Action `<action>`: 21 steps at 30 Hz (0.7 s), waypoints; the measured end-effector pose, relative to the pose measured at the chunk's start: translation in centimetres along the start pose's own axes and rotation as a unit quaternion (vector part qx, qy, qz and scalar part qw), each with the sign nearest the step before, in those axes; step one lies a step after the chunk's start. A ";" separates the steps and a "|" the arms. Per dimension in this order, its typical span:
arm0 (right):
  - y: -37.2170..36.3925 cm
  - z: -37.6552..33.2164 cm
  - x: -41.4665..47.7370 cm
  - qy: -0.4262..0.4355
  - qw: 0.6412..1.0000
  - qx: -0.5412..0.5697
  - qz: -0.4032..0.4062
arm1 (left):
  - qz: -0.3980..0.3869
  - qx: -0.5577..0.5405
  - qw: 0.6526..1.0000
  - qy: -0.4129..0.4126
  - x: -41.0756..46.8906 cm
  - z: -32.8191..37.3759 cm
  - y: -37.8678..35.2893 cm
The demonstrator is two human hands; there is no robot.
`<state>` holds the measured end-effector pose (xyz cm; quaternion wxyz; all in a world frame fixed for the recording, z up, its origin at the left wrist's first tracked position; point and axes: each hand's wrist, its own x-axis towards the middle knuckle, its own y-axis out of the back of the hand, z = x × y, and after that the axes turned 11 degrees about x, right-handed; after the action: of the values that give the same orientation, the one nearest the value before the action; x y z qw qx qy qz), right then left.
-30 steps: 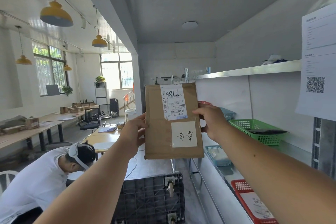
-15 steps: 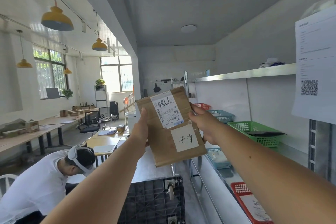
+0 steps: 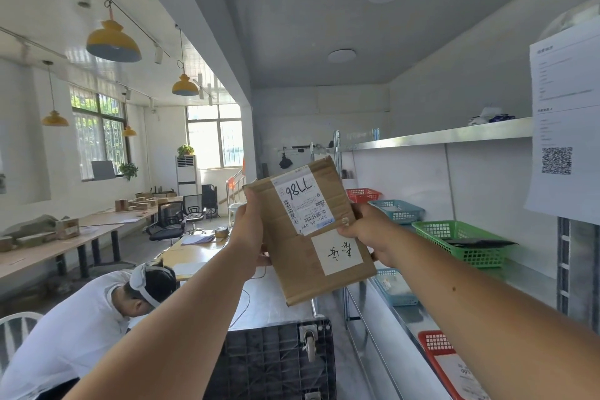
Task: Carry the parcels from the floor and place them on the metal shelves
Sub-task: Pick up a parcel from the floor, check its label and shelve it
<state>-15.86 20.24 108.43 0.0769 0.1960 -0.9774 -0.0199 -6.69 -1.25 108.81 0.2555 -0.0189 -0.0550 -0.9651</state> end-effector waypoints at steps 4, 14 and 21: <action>0.0 0.2 0.2 0.007 0.999 0.050 -0.019 | -0.002 -0.018 1.000 0.006 -0.3 0.2 0.7; -0.1 -0.3 0.2 0.060 0.994 0.084 -0.047 | 0.068 -0.047 0.996 0.034 -0.1 1.0 2.0; -0.4 -0.6 0.1 0.111 0.989 0.098 -0.006 | 0.097 -0.113 0.986 0.075 -0.6 1.5 3.2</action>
<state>-15.71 19.84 108.99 0.1654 0.2098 -0.9586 0.0979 -4.57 -3.61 110.55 0.3476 0.0194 0.0758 -0.9344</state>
